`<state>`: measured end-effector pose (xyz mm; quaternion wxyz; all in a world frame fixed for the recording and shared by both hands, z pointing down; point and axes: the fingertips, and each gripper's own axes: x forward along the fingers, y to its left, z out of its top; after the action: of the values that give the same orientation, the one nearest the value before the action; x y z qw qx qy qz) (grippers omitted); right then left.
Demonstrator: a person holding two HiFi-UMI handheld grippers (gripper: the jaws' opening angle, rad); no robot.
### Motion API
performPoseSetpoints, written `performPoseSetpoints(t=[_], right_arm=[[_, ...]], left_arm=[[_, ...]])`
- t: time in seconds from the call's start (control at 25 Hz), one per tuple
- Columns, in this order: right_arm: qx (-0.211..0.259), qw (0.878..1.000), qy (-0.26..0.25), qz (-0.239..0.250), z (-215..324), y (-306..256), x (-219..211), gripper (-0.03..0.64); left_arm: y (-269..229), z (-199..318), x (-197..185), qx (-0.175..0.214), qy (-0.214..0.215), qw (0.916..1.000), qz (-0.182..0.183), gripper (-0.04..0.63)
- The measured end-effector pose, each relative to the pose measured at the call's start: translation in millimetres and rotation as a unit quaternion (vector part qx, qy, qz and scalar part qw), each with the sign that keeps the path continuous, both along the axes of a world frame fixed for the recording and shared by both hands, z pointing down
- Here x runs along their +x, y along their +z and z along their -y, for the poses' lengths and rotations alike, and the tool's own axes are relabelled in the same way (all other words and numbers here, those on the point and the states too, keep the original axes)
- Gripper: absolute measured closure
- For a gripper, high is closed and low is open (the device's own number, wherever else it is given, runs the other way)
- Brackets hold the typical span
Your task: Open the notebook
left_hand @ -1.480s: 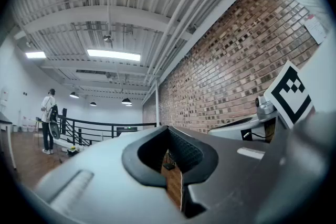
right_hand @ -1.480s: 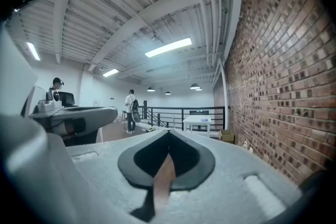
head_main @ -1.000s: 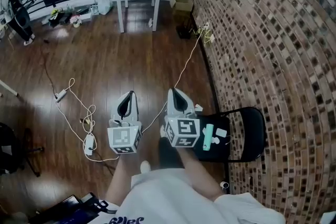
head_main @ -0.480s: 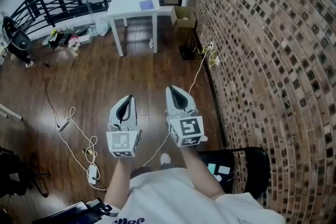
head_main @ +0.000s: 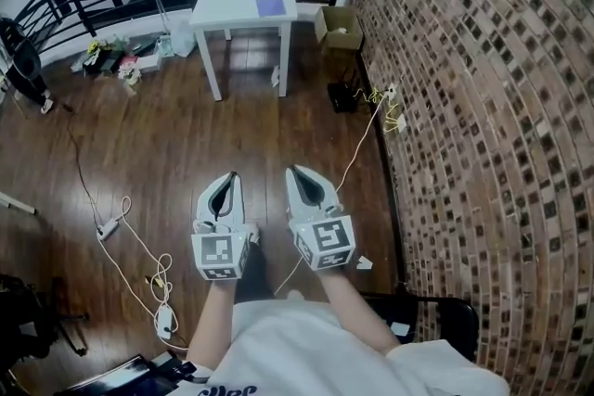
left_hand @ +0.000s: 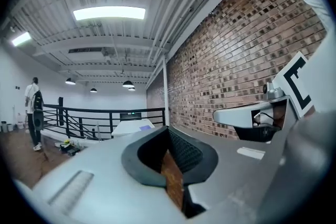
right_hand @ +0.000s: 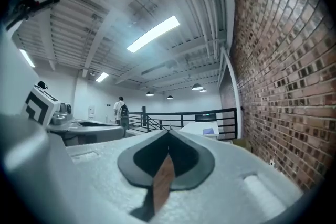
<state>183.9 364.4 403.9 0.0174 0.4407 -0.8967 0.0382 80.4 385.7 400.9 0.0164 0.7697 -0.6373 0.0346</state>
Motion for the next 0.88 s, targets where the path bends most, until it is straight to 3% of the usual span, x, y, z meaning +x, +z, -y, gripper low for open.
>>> performPoseSetpoints(t=[0.32, 0.52, 0.88], right_arm=[[-0.024, 0.999, 0.033, -0.019, 179.9, 3.7, -69.4, 0.627], [0.024, 0.996, 0.070, -0.047, 252.1, -16.5, -114.5, 0.627], [0.000, 0.999, 0.030, -0.012, 357.0, 5.3, -142.5, 0.627]], left_arm=[[4.6, 174.1, -80.6, -0.008, 0.024, 0.9994, -0.023, 0.580], [-19.1, 260.2, -142.3, 0.001, 0.021, 0.9995, -0.024, 0.580], [27.2, 372.0, -148.6, -0.031, 0.028, 0.9990, -0.018, 0.580]])
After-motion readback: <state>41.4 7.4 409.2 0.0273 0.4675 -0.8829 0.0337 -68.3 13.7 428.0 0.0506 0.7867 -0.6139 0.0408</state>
